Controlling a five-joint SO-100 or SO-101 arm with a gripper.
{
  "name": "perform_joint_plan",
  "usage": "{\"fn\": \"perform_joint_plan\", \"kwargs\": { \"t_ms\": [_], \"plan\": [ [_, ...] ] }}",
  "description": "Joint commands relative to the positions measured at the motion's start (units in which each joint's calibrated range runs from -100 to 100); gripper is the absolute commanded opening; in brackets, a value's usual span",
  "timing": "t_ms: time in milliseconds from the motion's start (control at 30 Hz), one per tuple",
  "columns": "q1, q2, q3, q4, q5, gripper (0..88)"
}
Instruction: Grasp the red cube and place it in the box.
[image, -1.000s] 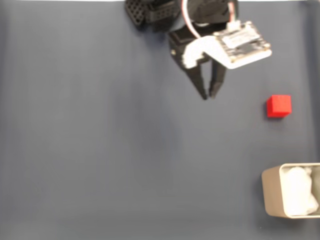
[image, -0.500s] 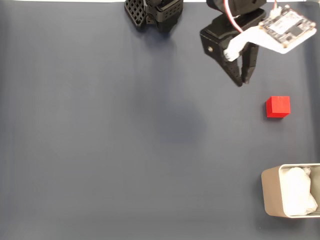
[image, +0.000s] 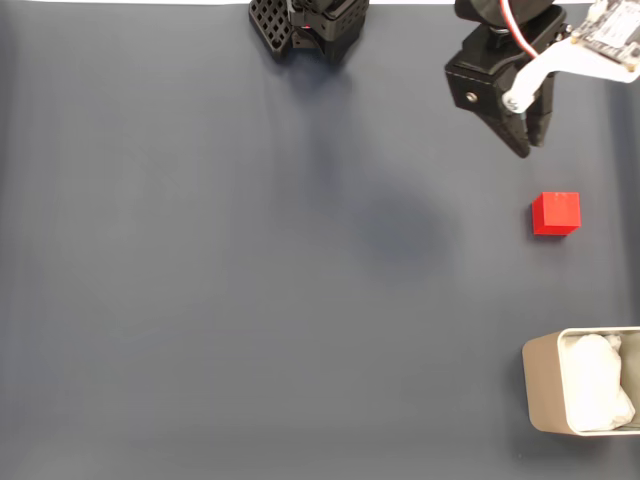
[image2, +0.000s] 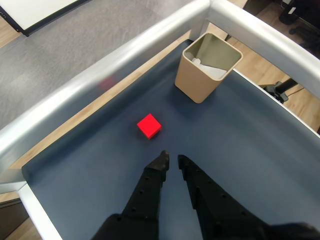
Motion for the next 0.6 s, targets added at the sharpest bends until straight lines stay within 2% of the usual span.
{"fn": "perform_joint_plan", "kwargs": {
  "t_ms": [0,233,567],
  "plan": [
    [-1.6,1.2,0.1,-2.8,0.0,3.0],
    [-3.7,5.5,0.3,-5.5,0.0,4.1],
    [-3.3,8.2,3.7,-11.4,-0.1,20.1]
  ]
}}
